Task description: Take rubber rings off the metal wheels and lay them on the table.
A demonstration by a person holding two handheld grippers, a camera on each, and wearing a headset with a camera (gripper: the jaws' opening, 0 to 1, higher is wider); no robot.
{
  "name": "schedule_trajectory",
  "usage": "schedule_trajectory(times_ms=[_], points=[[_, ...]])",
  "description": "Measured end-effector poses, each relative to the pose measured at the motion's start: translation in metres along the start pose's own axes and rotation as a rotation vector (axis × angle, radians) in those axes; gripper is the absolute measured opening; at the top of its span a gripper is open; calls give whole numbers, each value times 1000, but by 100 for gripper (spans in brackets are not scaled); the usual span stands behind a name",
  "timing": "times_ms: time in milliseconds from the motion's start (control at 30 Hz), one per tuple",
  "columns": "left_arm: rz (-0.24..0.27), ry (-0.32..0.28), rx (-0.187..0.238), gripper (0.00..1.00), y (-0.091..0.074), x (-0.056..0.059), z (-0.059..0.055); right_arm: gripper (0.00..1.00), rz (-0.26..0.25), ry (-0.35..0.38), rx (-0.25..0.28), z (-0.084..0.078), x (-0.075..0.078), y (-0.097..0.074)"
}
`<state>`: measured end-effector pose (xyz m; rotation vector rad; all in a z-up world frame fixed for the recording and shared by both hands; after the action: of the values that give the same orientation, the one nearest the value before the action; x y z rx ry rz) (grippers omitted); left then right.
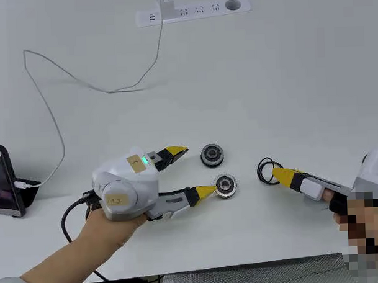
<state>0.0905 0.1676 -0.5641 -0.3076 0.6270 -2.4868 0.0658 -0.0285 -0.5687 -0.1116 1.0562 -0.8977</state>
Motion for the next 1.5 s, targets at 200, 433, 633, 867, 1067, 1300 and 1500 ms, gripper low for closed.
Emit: schedule_trajectory(times_ms=[200, 433, 633, 867, 1067, 1300, 1500], points=[[0, 4, -3, 55, 0, 0, 1, 6, -43, -76, -25, -2, 6, -1], [0, 3, -5, 54, 0, 0, 0, 12, -78, -203, -68, -3, 6, -1], [-2, 5, -8, 54, -1, 1, 0, 14, -88, -226, -76, -4, 11, -3], [-2, 4, -9, 54, -1, 1, 0, 16, -106, -244, -85, -6, 17, -8], [-1, 5, -9, 53, -1, 0, 0, 17, -99, -259, -71, -4, 14, -9], [0, 7, -7, 50, -1, 0, 1, 12, -65, -294, -62, -2, 4, -3], [3, 7, -15, 48, -1, 0, 0, 10, -37, -295, -57, 0, -6, 6]])
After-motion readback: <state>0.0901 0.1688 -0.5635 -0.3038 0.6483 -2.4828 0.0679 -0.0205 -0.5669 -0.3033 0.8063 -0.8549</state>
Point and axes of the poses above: the centre of the closed fingertips' face, and the gripper's own axes: y roughly forward along the fingers, x roughly to its right, z roughly out of its top, the point moved 5 cm from there along -y, roughly backward along the fingers, and after that the axes turned 2 degrees about -y, right-handed, at the moved point
